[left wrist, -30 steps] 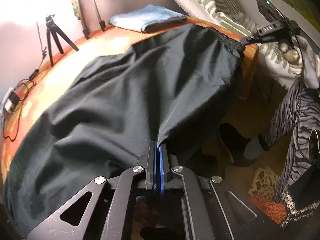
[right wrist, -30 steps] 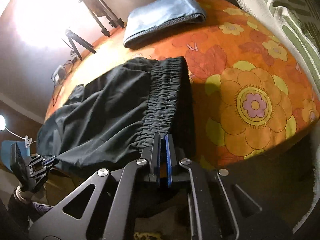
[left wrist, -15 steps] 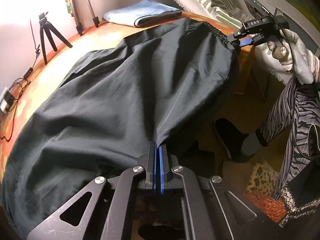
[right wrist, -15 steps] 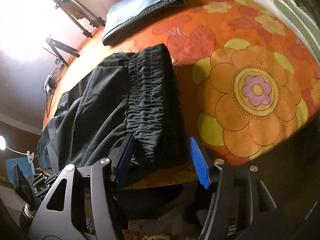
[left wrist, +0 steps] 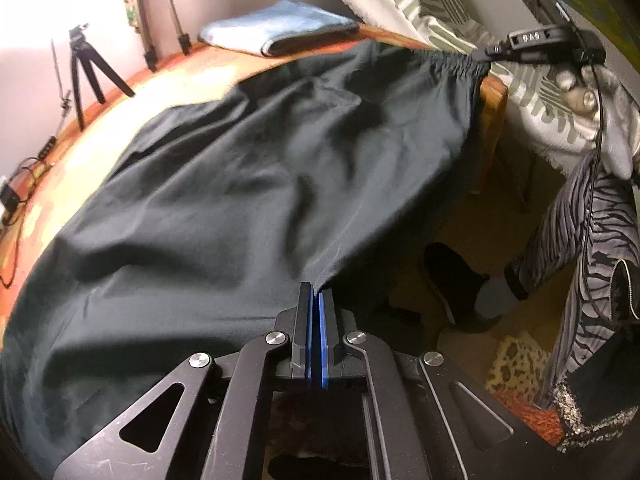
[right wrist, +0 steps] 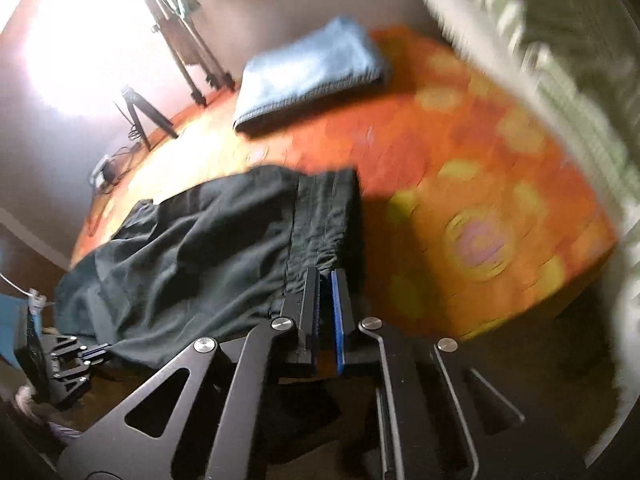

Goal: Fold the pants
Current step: 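Open both tools and release the folded trousers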

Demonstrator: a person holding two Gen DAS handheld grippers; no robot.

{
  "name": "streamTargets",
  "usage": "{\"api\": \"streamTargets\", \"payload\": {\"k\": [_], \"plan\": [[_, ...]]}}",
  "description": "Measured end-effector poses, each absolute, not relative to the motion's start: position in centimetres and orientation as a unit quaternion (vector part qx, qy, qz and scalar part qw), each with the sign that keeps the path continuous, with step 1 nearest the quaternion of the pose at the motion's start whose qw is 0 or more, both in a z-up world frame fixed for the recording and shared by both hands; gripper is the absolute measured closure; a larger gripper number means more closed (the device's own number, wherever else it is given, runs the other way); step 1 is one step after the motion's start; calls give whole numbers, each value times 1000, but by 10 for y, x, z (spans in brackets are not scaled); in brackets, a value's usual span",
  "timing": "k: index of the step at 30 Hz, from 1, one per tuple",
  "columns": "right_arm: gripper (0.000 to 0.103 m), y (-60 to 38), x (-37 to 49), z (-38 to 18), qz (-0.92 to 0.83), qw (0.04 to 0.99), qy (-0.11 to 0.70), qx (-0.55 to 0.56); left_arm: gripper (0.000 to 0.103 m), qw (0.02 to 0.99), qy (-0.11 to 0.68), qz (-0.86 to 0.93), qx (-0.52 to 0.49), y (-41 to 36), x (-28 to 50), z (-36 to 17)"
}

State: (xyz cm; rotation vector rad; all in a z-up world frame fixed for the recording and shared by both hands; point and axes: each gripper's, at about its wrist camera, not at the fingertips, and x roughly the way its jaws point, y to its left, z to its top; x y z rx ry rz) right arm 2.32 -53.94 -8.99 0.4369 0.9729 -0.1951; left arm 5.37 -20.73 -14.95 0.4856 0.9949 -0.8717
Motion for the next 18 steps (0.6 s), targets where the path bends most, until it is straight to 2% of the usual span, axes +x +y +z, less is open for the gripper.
{"api": "streamTargets", "payload": {"k": [2,5,9,13,15,18], "plan": [[95,-539,25,-91,-87,848,487,192,101,754,462,-407,228,-208,52,-152],[93,-536,28,-90,-75,842,505,177,90,750,477,-406,214,-203,55,-148],[72,-521,40,-67,-61,857,491,141,90,758,477,-400,193,-183,59,-133],[68,-493,73,-39,-21,876,471,104,89,783,466,-375,172,-146,69,-114],[62,-474,100,-28,18,878,467,100,89,799,461,-350,166,-125,77,-108],[61,-443,143,-25,65,876,469,89,89,818,466,-306,140,-85,91,-107]]}}
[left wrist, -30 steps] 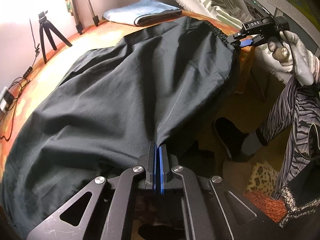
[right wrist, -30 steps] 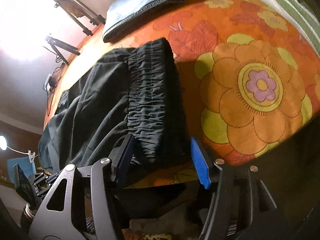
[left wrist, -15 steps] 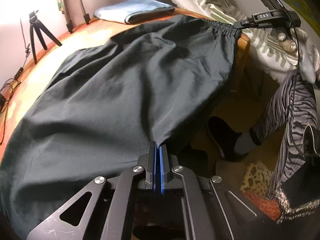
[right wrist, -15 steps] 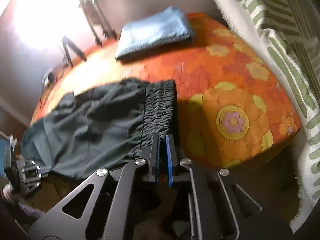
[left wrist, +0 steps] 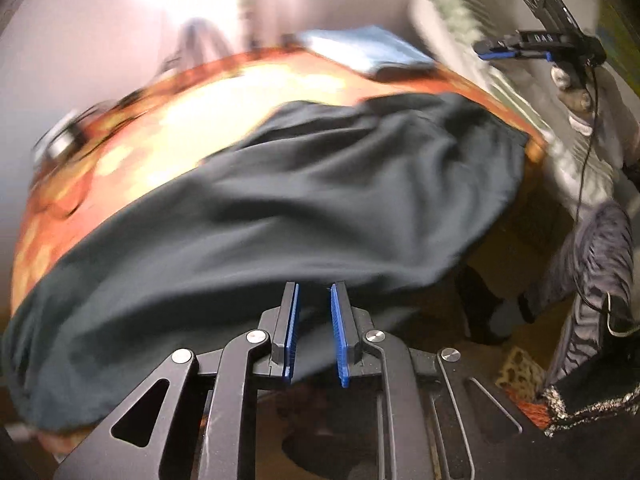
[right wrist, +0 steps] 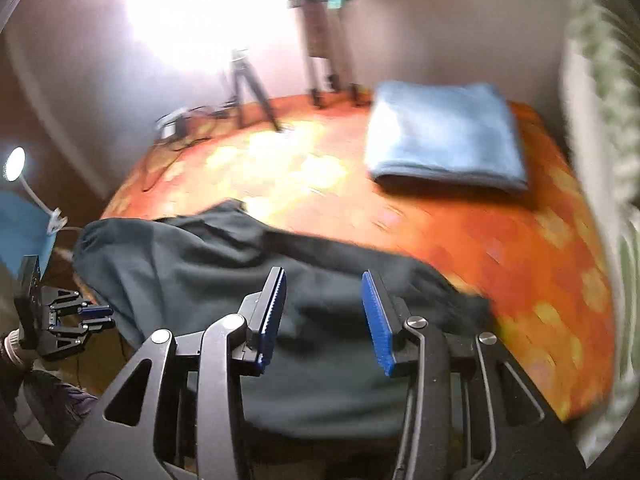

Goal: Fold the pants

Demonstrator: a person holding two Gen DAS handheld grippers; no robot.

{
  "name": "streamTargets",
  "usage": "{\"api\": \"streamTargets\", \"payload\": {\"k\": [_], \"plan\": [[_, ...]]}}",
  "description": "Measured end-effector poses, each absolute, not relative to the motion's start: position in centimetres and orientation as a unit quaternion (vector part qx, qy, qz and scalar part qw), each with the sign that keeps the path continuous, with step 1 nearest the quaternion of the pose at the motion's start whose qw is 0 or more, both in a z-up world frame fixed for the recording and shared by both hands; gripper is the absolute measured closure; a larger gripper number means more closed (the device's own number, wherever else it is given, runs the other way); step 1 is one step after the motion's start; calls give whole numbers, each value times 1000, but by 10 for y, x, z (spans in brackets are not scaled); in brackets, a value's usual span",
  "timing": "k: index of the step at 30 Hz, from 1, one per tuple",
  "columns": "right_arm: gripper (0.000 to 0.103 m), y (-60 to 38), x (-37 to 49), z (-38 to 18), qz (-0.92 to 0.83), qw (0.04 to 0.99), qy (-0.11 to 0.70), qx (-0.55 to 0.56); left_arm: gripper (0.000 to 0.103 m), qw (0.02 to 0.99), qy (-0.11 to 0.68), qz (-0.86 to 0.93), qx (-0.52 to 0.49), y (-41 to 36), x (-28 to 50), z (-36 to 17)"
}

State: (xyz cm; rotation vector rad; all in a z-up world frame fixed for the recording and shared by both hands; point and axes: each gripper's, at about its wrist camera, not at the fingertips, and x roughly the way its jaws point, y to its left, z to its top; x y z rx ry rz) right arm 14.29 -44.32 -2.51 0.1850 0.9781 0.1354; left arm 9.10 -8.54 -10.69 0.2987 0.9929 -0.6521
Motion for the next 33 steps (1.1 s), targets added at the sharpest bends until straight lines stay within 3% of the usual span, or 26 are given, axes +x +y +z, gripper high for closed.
{"api": "streamTargets", "payload": {"k": [8,14,23,31,32,33], "plan": [[61,-360,256,-69,146,844,511,69,89,846,493,-178,96,22,106,-136],[52,-315,304,-115,178,817,546,54,89,855,502,-112,61,78,112,-149],[51,-289,337,-165,190,789,580,70,89,855,511,-78,37,116,116,-163],[51,-280,344,-175,197,787,579,82,89,857,509,-77,31,123,117,-165],[55,-282,346,-176,195,787,578,92,89,857,509,-76,27,124,117,-165],[65,-282,346,-176,194,788,577,95,89,857,509,-75,24,126,118,-165]]}}
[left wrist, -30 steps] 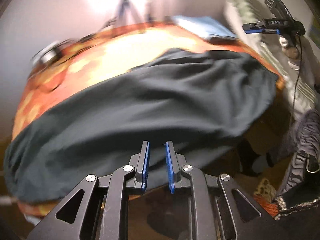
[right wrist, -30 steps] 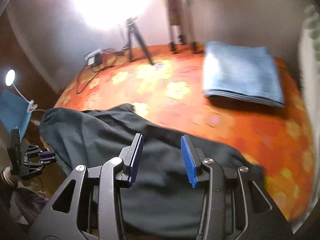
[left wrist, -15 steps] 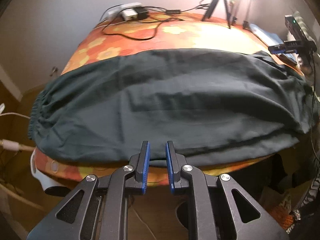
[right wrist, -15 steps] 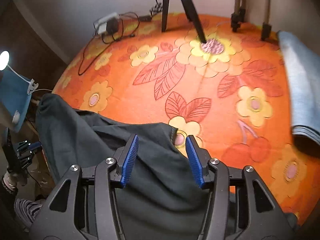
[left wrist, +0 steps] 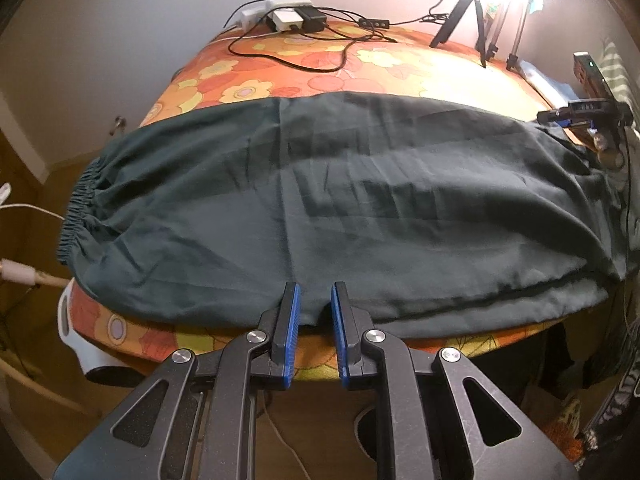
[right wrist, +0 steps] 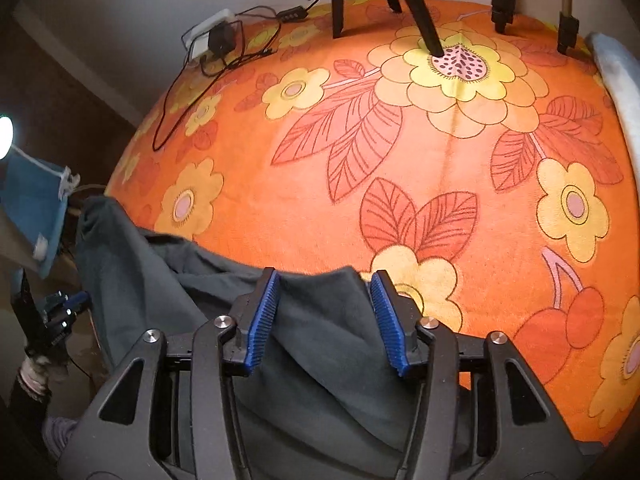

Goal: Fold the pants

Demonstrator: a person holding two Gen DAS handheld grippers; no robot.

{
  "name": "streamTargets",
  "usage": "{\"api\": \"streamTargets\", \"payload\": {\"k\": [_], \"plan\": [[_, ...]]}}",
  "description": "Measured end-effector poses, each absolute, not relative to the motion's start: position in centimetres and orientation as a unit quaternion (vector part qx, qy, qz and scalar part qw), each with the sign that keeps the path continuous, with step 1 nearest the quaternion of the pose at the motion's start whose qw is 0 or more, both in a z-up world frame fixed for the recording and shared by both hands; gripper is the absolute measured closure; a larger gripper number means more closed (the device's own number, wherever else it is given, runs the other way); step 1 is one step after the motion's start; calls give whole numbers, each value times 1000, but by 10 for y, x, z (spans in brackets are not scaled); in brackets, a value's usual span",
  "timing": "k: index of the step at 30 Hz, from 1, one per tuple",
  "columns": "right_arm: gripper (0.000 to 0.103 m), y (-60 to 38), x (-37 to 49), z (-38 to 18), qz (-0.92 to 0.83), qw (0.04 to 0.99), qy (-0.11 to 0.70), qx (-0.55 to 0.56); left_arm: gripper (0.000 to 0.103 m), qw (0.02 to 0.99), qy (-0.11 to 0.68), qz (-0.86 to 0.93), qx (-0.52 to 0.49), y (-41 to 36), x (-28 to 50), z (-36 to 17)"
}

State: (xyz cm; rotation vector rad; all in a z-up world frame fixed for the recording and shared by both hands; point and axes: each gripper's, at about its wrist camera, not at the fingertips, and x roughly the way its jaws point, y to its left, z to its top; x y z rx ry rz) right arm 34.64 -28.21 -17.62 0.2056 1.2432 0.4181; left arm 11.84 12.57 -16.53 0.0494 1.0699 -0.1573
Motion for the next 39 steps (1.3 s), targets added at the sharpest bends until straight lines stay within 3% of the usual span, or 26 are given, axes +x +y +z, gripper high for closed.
{"api": "streamTargets", "payload": {"k": [1,2,11,15,20,24,32,35,39], "plan": [[74,-282,347,-177,194,787,577,96,89,856,511,-73,21,127,120,-167],[92,-281,346,-178,197,785,579,95,89,856,512,-71,21,128,121,-167],[101,-271,330,-148,191,824,532,43,88,856,512,-70,12,135,125,-170],[101,-277,335,-125,145,864,482,6,88,856,511,-71,11,136,126,-170],[100,-281,349,-137,121,852,509,9,88,858,510,-60,8,140,126,-167],[76,-276,329,-123,122,861,493,-7,88,867,496,-47,-1,154,121,-154],[76,-208,220,-87,295,833,460,-84,88,878,476,-18,-54,196,114,-139],[76,-183,179,-93,349,808,463,-106,79,876,476,-8,-75,208,114,-142],[72,-158,147,-113,367,784,476,-156,75,874,474,20,-105,234,114,-143]]}}
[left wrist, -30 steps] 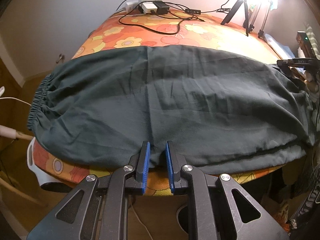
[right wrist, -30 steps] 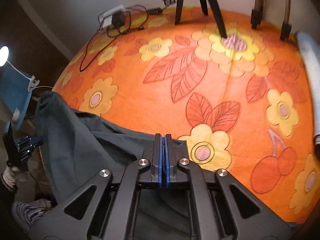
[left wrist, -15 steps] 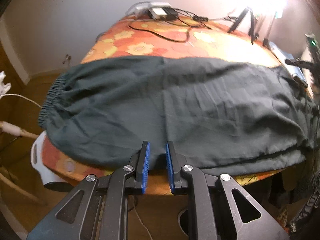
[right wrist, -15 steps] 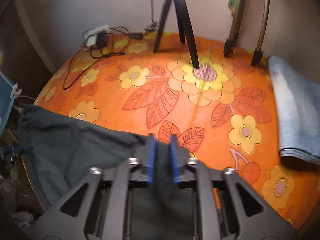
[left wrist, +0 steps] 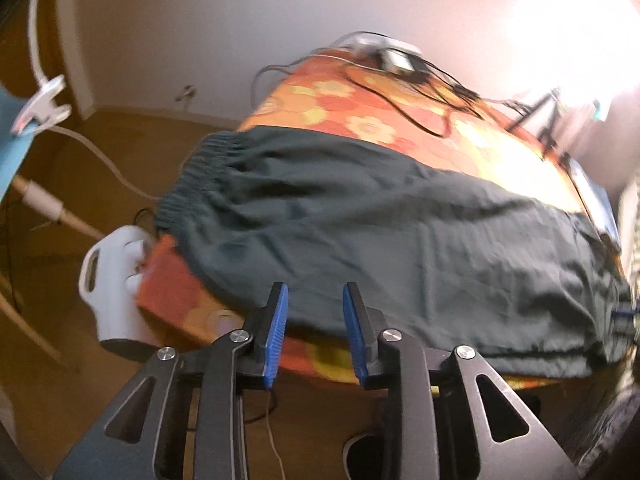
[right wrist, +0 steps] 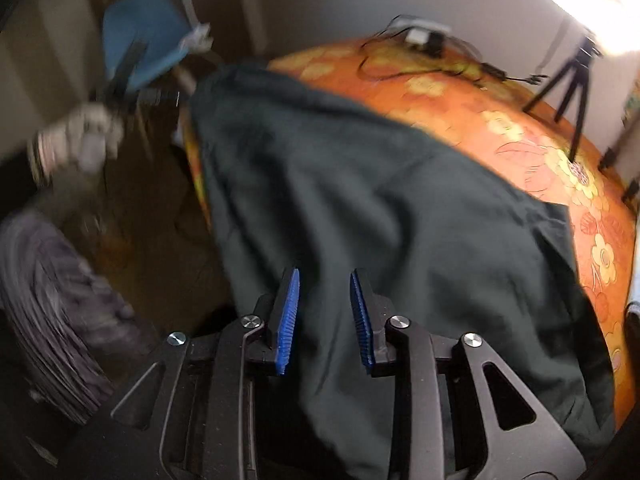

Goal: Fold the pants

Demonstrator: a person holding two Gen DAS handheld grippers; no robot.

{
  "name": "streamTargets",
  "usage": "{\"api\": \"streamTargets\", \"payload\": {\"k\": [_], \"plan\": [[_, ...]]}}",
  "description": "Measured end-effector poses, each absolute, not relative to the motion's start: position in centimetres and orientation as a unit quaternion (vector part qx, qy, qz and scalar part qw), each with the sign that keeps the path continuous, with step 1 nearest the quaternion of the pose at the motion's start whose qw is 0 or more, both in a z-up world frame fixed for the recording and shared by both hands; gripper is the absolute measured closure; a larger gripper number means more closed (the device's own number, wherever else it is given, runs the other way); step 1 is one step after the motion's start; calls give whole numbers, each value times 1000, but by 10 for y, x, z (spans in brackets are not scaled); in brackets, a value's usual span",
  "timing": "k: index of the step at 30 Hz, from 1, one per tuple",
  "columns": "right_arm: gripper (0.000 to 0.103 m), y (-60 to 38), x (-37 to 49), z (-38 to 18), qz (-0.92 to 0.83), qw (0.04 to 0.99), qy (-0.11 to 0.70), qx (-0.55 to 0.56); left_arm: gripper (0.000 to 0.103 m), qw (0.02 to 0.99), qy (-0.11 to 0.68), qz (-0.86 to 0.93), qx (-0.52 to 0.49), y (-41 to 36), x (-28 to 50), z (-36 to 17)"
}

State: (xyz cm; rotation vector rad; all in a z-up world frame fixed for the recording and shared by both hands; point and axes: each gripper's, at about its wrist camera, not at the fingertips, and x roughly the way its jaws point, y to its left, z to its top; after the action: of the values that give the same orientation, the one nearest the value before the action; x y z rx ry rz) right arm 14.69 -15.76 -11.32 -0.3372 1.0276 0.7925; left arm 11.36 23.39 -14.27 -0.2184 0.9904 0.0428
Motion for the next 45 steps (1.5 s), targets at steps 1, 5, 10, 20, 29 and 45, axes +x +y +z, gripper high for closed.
{"api": "streamTargets", "payload": {"k": [1,5,10,20,29,45], "plan": [[71,-153,141,-119,365,781,475,-177,75,876,468,34,-114,245,112,-139],[69,-150,131,-130,363,773,480,-200,65,874,448,67,-176,293,108,-131],[59,-147,125,-135,361,770,485,-206,62,854,445,93,-253,330,111,-147],[59,-147,116,-144,350,762,495,-228,63,848,453,87,-262,313,135,-175],[97,-138,114,-158,323,761,494,-270,98,859,446,110,-227,314,136,-176],[98,-137,103,-156,382,701,548,-249,95,870,438,101,-201,315,144,-175]]}}
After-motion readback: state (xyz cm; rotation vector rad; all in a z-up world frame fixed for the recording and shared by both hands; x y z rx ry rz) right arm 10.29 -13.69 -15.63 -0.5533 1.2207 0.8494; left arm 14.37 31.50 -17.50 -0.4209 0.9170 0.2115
